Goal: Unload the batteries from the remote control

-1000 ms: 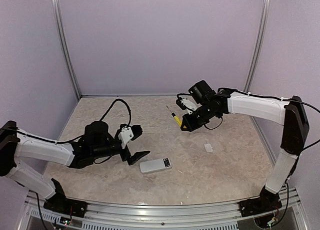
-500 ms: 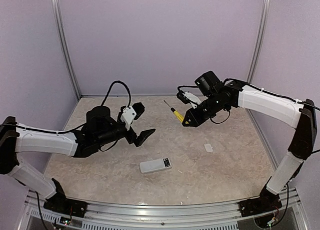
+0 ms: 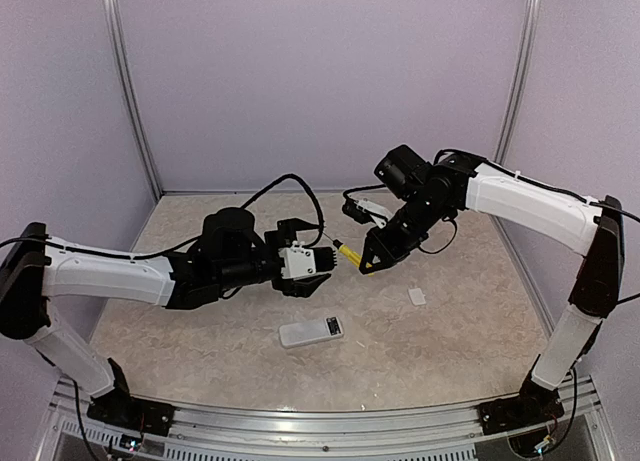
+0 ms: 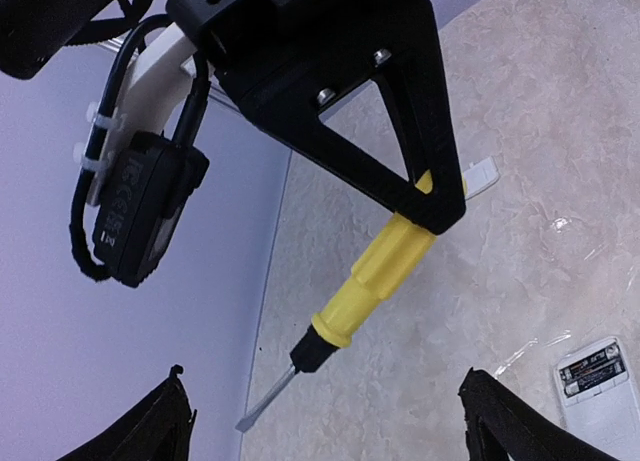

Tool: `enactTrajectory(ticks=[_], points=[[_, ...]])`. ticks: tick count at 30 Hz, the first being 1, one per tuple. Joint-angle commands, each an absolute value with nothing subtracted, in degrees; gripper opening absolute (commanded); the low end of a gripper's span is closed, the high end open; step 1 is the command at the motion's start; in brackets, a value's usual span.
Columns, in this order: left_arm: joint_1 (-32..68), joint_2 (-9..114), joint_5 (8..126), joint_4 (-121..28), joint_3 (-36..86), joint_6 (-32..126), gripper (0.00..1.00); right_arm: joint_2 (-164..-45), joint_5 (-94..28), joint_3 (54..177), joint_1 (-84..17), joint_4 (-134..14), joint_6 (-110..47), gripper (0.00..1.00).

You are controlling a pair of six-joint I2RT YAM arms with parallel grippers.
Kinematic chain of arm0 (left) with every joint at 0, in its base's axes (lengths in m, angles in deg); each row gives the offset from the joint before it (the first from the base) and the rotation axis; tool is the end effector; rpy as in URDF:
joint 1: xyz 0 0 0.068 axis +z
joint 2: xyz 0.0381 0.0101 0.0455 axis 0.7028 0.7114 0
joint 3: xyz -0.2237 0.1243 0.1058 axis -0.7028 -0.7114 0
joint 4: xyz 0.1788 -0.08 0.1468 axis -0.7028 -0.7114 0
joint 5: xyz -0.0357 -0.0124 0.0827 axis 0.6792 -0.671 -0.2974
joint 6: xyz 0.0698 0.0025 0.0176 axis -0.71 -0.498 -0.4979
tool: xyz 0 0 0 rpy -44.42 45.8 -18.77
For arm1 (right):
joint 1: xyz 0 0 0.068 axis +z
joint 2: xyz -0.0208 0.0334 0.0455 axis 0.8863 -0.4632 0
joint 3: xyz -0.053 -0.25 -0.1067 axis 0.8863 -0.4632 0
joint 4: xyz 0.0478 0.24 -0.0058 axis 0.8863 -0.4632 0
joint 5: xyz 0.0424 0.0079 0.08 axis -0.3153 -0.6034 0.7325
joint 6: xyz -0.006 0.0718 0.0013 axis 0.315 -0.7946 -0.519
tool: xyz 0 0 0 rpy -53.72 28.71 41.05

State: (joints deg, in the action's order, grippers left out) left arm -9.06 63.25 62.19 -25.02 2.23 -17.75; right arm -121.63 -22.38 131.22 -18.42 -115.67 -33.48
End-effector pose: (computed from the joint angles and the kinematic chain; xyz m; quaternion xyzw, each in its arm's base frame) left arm 0.2045 -0.2849 0.2611 0.6426 0.4497 -0.0262 0.6198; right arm 0.2389 0.2560 0.2958 -0.3257 0.9047 0.2377 0.1380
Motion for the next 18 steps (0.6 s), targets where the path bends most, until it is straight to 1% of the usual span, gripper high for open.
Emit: enactTrajectory(ticks=[1, 3, 5, 10, 12, 13, 15, 16, 18], points=[[-10.8, 65.1, 62.0, -31.5, 5.5, -26.8, 0.87, -123.4, -19.1, 134.3, -15.4, -119.1, -35.2, 0.00], [-11.3, 65.6, 61.6, -34.1, 6.7, -28.1, 0.80, -123.6, -18.2, 134.9, -14.7, -118.9, -35.4, 0.00], [-11.7, 66.0, 61.4, -35.2, 7.0, -29.2, 0.77, -123.7, -17.4, 135.5, -14.3, -118.7, -35.6, 0.00], [-11.8, 66.4, 60.5, -35.8, 6.9, -29.7, 0.60, -123.7, -16.8, 135.8, -13.8, -118.9, -35.7, 0.00], [-11.9, 66.6, 60.1, -35.8, 7.0, -30.2, 0.58, -123.8, -16.4, 135.9, -13.6, -119.2, -35.6, 0.00], [-11.9, 66.8, 59.8, -35.8, 7.1, -30.7, 0.60, -123.9, -16.2, 136.0, -13.5, -119.4, -35.5, 0.00], [-12.2, 67.5, 59.1, -36.1, 7.5, -31.5, 0.60, -124.1, -15.9, 136.4, -13.1, -119.8, -35.4, 0.00], [-12.2, 67.7, 58.9, -36.4, 7.8, -31.9, 0.59, -124.3, -15.9, 136.7, -12.9, -120.1, -35.3, 0.00], [-12.3, 68.2, 58.7, -36.9, 8.5, -32.5, 0.53, -124.6, -15.8, 137.1, -12.7, -120.5, -35.3, 0.00]])
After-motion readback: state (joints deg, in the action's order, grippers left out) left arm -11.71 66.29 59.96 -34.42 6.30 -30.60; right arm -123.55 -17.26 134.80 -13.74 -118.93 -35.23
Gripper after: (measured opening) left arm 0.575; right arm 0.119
